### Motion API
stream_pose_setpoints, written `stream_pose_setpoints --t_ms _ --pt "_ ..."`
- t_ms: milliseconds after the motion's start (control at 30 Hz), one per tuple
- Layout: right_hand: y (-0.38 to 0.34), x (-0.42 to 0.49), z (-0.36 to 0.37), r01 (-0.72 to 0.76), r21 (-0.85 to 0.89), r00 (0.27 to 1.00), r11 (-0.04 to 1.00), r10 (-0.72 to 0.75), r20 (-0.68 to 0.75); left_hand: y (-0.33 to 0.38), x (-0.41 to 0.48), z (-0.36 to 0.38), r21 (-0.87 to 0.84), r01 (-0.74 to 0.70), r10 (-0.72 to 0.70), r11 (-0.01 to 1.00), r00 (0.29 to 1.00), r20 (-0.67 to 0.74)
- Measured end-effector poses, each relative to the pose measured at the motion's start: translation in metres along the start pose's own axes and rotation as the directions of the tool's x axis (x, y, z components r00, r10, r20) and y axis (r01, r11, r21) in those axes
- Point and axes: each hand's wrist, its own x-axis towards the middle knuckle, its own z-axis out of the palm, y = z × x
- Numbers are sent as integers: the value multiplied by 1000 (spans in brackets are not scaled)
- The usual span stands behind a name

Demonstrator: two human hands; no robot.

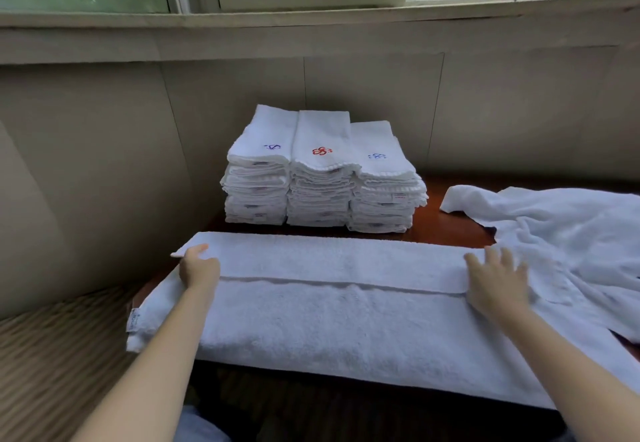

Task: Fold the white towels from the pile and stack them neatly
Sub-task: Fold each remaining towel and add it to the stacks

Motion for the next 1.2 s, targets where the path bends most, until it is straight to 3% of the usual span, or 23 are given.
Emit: stream_pose_setpoints --t_ms 133,233,400,500,567,667,767,833,967,1100,1200 --pt "-40 -1 -5 367 31 930 930 -367 -17 0 -8 -6 233 -127 111 964 990 83" --pt "-63 -6 -6 532 67 847 844 -528 -64 0 -6 -13 339 -139 113 930 989 94" --pt "-71 -5 -11 637 125 756 760 -587 -289 -10 -4 -18 388 -155 155 909 987 33" --pt "-73 -7 -10 697 38 605 716 -559 -567 -11 -4 -16 377 -163 178 912 984 -7" --pt "-74 -10 -10 722 27 575 692 -577 -580 -9 -4 -15 387 -149 170 910 985 -21" --pt "-70 -10 -7 716 173 676 676 -610 -414 -6 -6 -12 565 -102 140 819 990 -23" --pt "-66 -8 -4 677 264 736 687 -618 -278 2 -15 -5 877 -136 201 461 979 46" --pt "-63 -5 -1 677 257 736 689 -633 -241 11 -24 5 921 -224 152 320 971 184" --pt "-51 -3 -2 590 188 806 785 -560 -192 24 -49 43 812 -462 60 358 879 473" --pt "-18 2 0 354 83 933 932 -346 -101 34 -93 92 620 -685 61 382 688 723" --pt "22 6 6 174 89 983 981 -166 -83 43 -130 129 458 -801 86 385 525 847"
